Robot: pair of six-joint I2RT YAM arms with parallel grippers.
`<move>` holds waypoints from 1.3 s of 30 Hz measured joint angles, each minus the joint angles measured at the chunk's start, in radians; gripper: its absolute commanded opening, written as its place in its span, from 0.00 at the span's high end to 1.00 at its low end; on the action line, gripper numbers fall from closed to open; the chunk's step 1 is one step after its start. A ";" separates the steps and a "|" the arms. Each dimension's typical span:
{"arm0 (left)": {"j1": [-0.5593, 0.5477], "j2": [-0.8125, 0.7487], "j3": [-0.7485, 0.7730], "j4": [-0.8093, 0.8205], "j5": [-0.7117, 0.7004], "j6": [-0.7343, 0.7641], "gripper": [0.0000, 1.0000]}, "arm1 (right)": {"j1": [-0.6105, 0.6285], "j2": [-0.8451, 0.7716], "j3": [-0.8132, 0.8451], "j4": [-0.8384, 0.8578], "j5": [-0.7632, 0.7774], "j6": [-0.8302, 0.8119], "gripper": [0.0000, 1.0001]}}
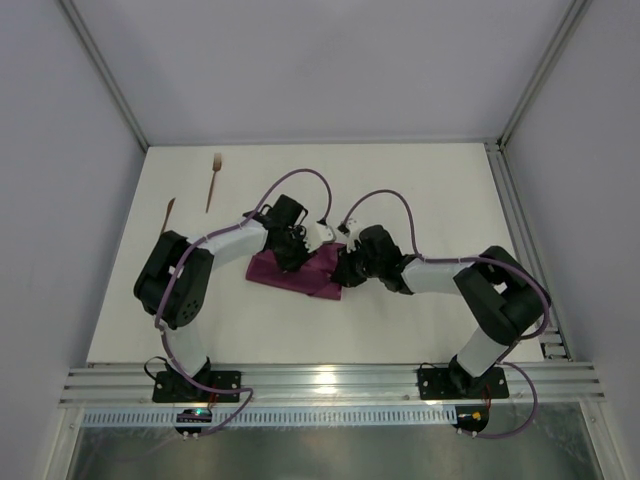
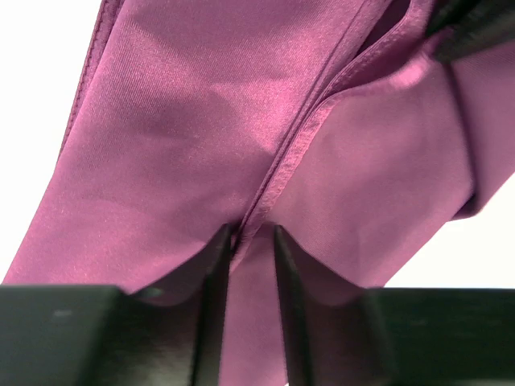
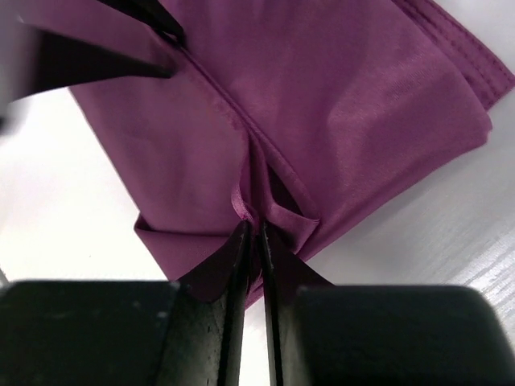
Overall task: Fold the napkin into a case and place the utensils inside
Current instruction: Fold the lower triangle-folded napkin at the center of the board.
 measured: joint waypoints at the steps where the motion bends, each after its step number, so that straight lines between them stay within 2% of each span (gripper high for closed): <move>1: -0.001 -0.002 0.000 0.000 0.002 -0.007 0.64 | -0.005 0.011 0.001 0.000 0.003 0.011 0.87; 4: -0.003 -0.016 -0.002 0.000 0.000 -0.024 0.57 | -0.023 0.029 0.001 0.002 0.004 0.042 0.87; 8: -0.003 -0.074 -0.002 0.001 -0.013 -0.047 0.56 | -0.039 0.032 0.001 0.006 0.006 0.066 0.88; 11: -0.003 -0.139 -0.009 0.002 -0.015 -0.069 0.60 | -0.041 0.034 0.001 0.009 0.006 0.074 0.88; 13: -0.003 -0.193 -0.028 0.004 -0.019 -0.080 0.69 | -0.041 0.035 0.001 0.010 0.006 0.076 0.88; 16: -0.003 -0.267 -0.084 0.002 -0.040 -0.092 0.74 | -0.041 0.035 0.001 0.010 0.006 0.076 0.88; 23: -0.003 -0.249 -0.277 -0.006 -0.151 -0.067 0.75 | -0.041 0.035 0.002 0.010 0.006 0.079 0.88; 28: 0.001 -0.231 -0.282 0.020 -0.181 -0.063 0.75 | -0.041 0.035 0.002 0.012 0.003 0.082 0.85; 31: 0.002 -0.229 -0.281 0.031 -0.182 -0.063 0.75 | -0.041 0.035 0.002 0.013 -0.001 0.079 0.77; 32: 0.002 -0.229 -0.281 0.031 -0.179 -0.063 0.76 | -0.041 0.035 0.004 0.009 -0.003 0.075 0.67; 35: 0.003 -0.230 -0.281 0.032 -0.168 -0.063 0.76 | -0.041 0.031 0.025 -0.017 -0.010 0.060 0.55; 39: 0.003 -0.230 -0.281 0.032 -0.160 -0.063 0.76 | -0.042 0.006 0.069 -0.106 -0.005 0.019 0.49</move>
